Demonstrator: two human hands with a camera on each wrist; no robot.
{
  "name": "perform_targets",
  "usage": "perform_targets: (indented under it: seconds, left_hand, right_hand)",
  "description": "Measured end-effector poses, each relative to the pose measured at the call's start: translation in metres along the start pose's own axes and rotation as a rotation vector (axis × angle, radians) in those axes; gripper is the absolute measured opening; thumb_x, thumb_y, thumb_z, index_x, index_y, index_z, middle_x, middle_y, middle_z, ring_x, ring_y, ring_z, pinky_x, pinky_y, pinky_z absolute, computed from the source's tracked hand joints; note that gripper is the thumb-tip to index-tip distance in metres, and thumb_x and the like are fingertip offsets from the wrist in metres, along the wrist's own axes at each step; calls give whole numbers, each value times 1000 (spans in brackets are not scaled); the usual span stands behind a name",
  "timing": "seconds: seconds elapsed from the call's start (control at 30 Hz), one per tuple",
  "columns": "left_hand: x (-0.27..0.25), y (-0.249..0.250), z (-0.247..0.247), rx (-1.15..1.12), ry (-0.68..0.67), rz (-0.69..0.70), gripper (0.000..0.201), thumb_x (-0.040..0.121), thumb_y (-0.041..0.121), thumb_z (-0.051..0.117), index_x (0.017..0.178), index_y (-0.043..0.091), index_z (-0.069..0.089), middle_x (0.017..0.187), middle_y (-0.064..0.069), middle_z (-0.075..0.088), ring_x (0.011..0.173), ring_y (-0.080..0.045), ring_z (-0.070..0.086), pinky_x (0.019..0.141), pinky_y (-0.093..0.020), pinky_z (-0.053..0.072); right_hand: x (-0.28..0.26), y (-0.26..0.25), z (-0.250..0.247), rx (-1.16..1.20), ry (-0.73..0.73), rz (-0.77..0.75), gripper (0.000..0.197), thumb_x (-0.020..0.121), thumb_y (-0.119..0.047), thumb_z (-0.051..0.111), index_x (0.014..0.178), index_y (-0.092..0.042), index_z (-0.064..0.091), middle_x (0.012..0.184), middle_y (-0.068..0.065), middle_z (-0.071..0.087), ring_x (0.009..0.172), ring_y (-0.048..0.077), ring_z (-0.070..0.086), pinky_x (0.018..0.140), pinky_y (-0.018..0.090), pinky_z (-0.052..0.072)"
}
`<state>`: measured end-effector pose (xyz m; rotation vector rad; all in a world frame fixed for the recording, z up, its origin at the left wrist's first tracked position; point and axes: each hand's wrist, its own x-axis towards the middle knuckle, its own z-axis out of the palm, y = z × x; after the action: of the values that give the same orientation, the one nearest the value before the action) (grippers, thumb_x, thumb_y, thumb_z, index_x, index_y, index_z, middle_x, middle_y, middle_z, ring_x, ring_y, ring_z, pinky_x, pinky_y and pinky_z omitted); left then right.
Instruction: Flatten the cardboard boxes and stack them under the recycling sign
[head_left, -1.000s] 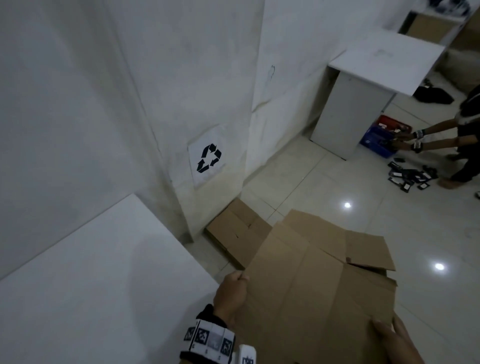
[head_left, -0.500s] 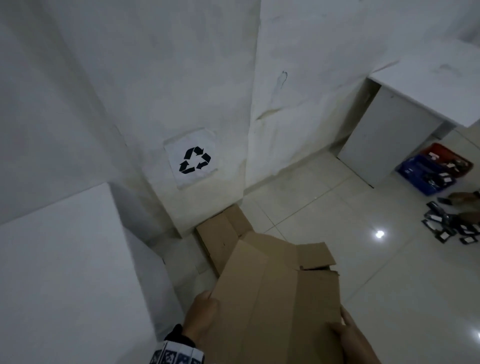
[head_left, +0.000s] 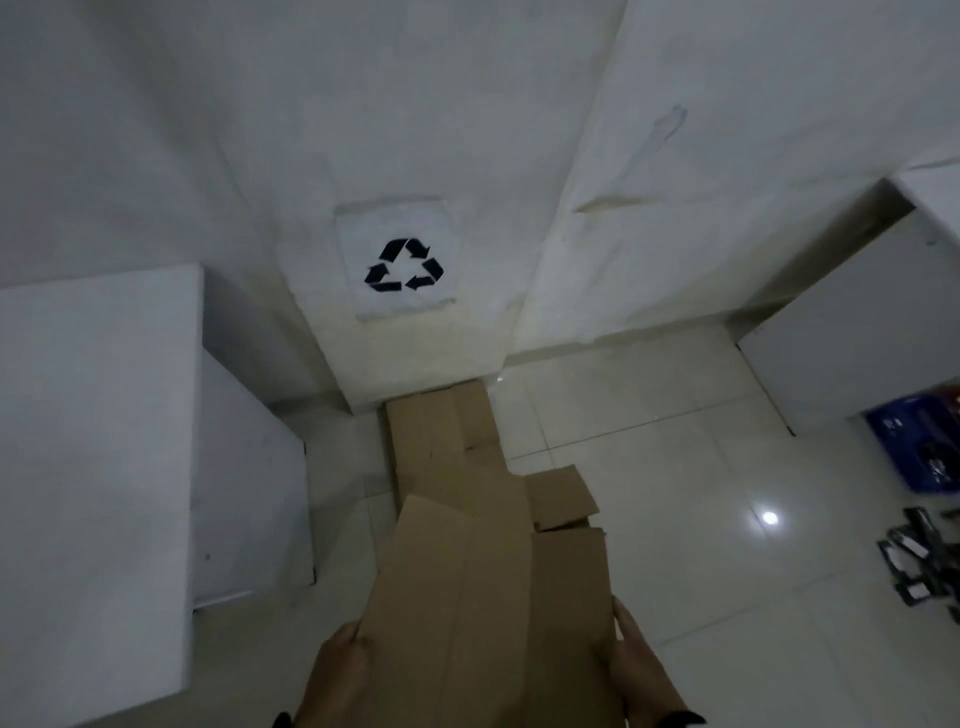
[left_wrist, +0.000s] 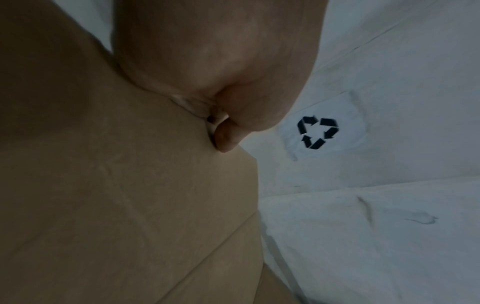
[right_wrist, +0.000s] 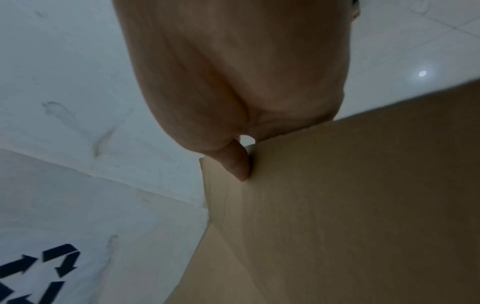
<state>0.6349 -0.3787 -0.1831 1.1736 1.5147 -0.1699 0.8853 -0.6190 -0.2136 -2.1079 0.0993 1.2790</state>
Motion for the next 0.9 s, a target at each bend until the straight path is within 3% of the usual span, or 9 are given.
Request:
perform_targets:
  seconds: [0.07, 0.1, 0.23, 0.37, 0.47, 0.6, 0.7, 0.8, 0.9]
  left_hand:
    - [24, -4, 15, 21, 17, -50, 40, 97, -6, 46, 136, -11, 44, 139, -26, 47, 121, -36, 49, 96, -34, 37]
    - [35, -5, 23, 15, 14, -92, 39, 98, -3, 45, 137, -8, 45, 142, -25, 45, 121, -36, 48, 98, -37, 36]
    - [103, -35, 59, -40, 15, -205, 34, 101, -2, 38, 133, -3, 46, 126, -25, 51, 93, -33, 52, 86, -40, 43]
    - [186, -73, 99, -17, 33, -288, 24, 100, 3, 41, 121, 8, 50, 108, -13, 58, 79, -23, 54, 64, -29, 45]
    - [249, -104, 138, -13, 40, -308, 19, 96, 9, 46, 112, 18, 52, 103, -8, 60, 86, -23, 60, 76, -34, 53]
    - [331, -149, 187, -51, 64, -321, 29, 92, 9, 46, 117, 23, 55, 115, -7, 61, 102, -30, 59, 93, -46, 52]
    - [370, -183, 215, -81, 52, -307, 32, 85, 7, 54, 107, 31, 54, 116, -5, 63, 104, -30, 59, 96, -49, 50]
    - [387, -198, 233, -91, 10, -210, 54, 84, -7, 51, 105, 43, 55, 110, 8, 64, 104, -18, 60, 96, -41, 50]
    - [402, -195, 239, -104, 90, -148, 51, 87, -11, 47, 115, 31, 57, 109, 7, 65, 104, -19, 61, 93, -40, 51]
  right_hand:
    - [32, -7, 3, 11, 1, 24, 32, 97, -44, 45, 103, -75, 39, 134, -3, 56, 115, 23, 59, 94, 48, 52]
    - [37, -20, 7, 14, -11, 43, 33, 98, -43, 44, 100, -76, 39, 133, -2, 56, 113, 24, 60, 92, 49, 54]
    - [103, -43, 29, 86, -104, 91, 37, 100, -22, 47, 122, -52, 44, 118, 5, 62, 101, 29, 66, 83, 50, 58]
    - [205, -22, 57, -38, -157, 40, 52, 98, -3, 38, 129, -43, 46, 119, 5, 65, 103, 24, 66, 90, 49, 55]
    - [291, 10, 80, -141, -187, -43, 59, 95, 6, 33, 139, -33, 43, 119, 4, 66, 103, 20, 66, 92, 46, 54]
    - [396, 57, 96, -175, -84, 12, 64, 91, 7, 33, 121, -47, 51, 104, 3, 70, 91, 19, 66, 74, 36, 58]
    - [446, 94, 100, -140, -50, 87, 65, 87, 9, 36, 119, -44, 55, 102, 7, 71, 91, 25, 66, 60, 32, 54]
    - [471, 104, 107, -93, -50, 38, 63, 84, 13, 39, 118, -37, 56, 99, 6, 72, 86, 25, 69, 56, 31, 53]
    - [491, 94, 115, -52, -41, -27, 64, 85, 14, 39, 120, -36, 55, 102, 4, 71, 87, 20, 69, 58, 30, 55]
